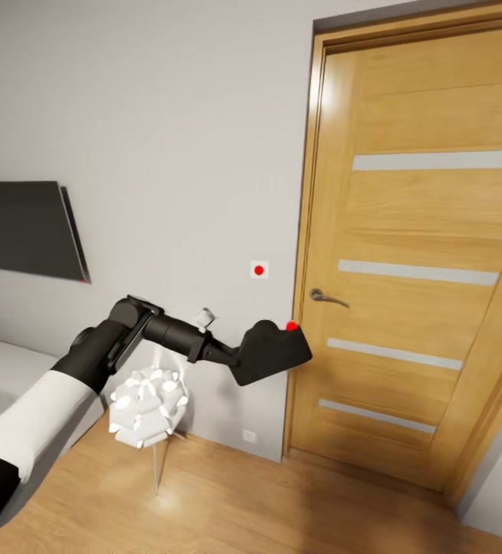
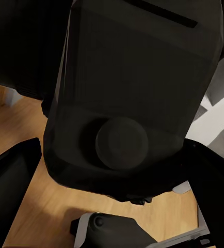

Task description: Attach the digital camera to the camera tripod in the bedroom.

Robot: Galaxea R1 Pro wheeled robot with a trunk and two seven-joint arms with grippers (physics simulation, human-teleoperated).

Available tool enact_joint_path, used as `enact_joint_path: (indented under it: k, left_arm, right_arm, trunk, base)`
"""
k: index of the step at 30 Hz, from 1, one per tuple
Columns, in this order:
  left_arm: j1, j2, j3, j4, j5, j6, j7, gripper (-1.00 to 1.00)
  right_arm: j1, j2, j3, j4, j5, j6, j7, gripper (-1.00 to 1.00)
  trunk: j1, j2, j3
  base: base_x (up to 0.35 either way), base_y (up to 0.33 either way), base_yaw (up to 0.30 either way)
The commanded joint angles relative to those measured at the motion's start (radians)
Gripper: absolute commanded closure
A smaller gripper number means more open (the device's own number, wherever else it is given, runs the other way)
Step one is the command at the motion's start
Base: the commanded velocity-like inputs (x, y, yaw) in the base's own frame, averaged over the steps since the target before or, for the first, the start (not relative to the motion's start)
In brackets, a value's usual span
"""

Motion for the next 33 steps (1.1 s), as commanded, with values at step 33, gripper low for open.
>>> enact_joint_path:
  k: [33]
  left_arm:
    - [-0.001,0.001,-0.003,0.003,0.004,0.009,-0.002,1.00]
  right_arm:
    - [-0.001,0.000,-0.008,0.004,-0.002,-0.005,-0.006,-1.00]
  trunk:
    - [0.000,-0.001,0.000]
  base:
    - [0.000,0.000,0.282]
